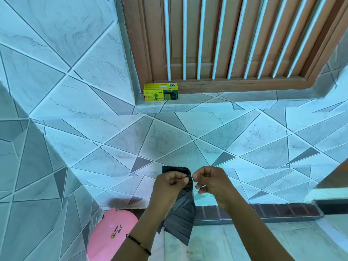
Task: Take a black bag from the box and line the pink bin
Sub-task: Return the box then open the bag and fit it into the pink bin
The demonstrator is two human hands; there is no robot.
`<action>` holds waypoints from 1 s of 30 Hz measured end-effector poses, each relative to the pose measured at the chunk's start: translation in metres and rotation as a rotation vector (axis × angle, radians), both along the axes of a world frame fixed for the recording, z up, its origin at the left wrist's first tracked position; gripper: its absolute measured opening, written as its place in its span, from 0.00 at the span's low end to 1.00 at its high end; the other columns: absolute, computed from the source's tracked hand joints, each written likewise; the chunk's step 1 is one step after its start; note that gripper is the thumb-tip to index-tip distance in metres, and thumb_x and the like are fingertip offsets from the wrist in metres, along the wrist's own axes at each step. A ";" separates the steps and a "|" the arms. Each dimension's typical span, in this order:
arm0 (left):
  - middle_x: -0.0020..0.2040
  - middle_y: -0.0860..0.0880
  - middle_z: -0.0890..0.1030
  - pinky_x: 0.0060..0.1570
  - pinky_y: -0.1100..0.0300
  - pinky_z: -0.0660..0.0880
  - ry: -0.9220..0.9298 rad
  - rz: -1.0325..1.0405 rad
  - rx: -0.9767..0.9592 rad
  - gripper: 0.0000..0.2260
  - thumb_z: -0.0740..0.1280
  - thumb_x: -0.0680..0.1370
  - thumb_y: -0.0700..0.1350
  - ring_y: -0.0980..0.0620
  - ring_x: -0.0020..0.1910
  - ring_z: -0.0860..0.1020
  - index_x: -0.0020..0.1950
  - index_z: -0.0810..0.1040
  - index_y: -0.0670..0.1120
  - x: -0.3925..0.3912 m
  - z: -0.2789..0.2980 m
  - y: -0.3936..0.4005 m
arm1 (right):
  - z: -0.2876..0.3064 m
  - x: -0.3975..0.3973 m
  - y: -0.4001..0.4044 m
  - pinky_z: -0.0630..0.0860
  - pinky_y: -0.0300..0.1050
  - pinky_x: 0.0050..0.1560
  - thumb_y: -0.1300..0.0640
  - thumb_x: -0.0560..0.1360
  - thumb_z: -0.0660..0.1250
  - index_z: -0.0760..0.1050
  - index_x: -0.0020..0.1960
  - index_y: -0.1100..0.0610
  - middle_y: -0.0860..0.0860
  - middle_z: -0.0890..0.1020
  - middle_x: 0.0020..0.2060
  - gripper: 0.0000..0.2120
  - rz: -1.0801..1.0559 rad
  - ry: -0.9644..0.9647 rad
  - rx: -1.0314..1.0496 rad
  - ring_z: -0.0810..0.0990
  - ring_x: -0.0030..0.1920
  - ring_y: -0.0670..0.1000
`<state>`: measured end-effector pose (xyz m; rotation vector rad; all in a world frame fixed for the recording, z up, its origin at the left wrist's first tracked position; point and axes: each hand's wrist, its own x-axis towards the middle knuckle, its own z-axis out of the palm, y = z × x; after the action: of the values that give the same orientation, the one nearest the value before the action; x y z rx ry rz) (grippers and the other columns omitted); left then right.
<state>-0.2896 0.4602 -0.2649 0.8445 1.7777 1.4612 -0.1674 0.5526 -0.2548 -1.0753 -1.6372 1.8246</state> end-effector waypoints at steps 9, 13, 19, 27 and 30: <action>0.30 0.50 0.78 0.34 0.64 0.73 -0.101 0.083 0.036 0.08 0.76 0.67 0.44 0.54 0.30 0.74 0.34 0.78 0.45 -0.005 0.004 -0.001 | 0.004 -0.005 -0.005 0.77 0.42 0.33 0.58 0.73 0.69 0.80 0.44 0.60 0.54 0.81 0.37 0.05 0.113 0.047 -0.063 0.77 0.32 0.50; 0.36 0.41 0.80 0.40 0.55 0.75 -0.225 0.101 0.035 0.08 0.76 0.67 0.45 0.48 0.35 0.76 0.34 0.78 0.45 -0.007 0.004 0.001 | 0.001 -0.009 -0.006 0.77 0.42 0.33 0.62 0.70 0.71 0.80 0.43 0.60 0.55 0.80 0.35 0.02 0.171 0.090 -0.089 0.77 0.31 0.50; 0.38 0.39 0.82 0.42 0.54 0.77 -0.418 0.100 0.007 0.09 0.75 0.68 0.46 0.45 0.36 0.78 0.38 0.79 0.42 -0.010 0.006 0.001 | -0.002 -0.011 -0.001 0.76 0.39 0.30 0.70 0.68 0.71 0.76 0.36 0.62 0.54 0.77 0.27 0.06 0.078 0.002 0.086 0.75 0.27 0.49; 0.37 0.47 0.79 0.31 0.65 0.80 -0.694 0.427 0.200 0.06 0.64 0.77 0.43 0.55 0.29 0.80 0.42 0.76 0.44 -0.050 0.016 -0.009 | -0.001 0.012 0.026 0.76 0.40 0.30 0.72 0.68 0.70 0.77 0.34 0.61 0.53 0.78 0.24 0.09 -0.200 0.024 0.126 0.76 0.26 0.50; 0.40 0.45 0.80 0.32 0.63 0.80 -0.809 0.420 0.232 0.08 0.60 0.79 0.45 0.52 0.36 0.81 0.47 0.74 0.42 -0.055 0.017 -0.011 | -0.004 0.017 0.031 0.78 0.41 0.31 0.73 0.69 0.68 0.77 0.36 0.61 0.52 0.80 0.24 0.09 -0.253 0.048 0.080 0.77 0.28 0.52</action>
<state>-0.3442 0.4487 -0.2477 -0.0754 1.2028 1.9349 -0.1505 0.5831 -0.2589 -1.1373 -1.4601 1.5964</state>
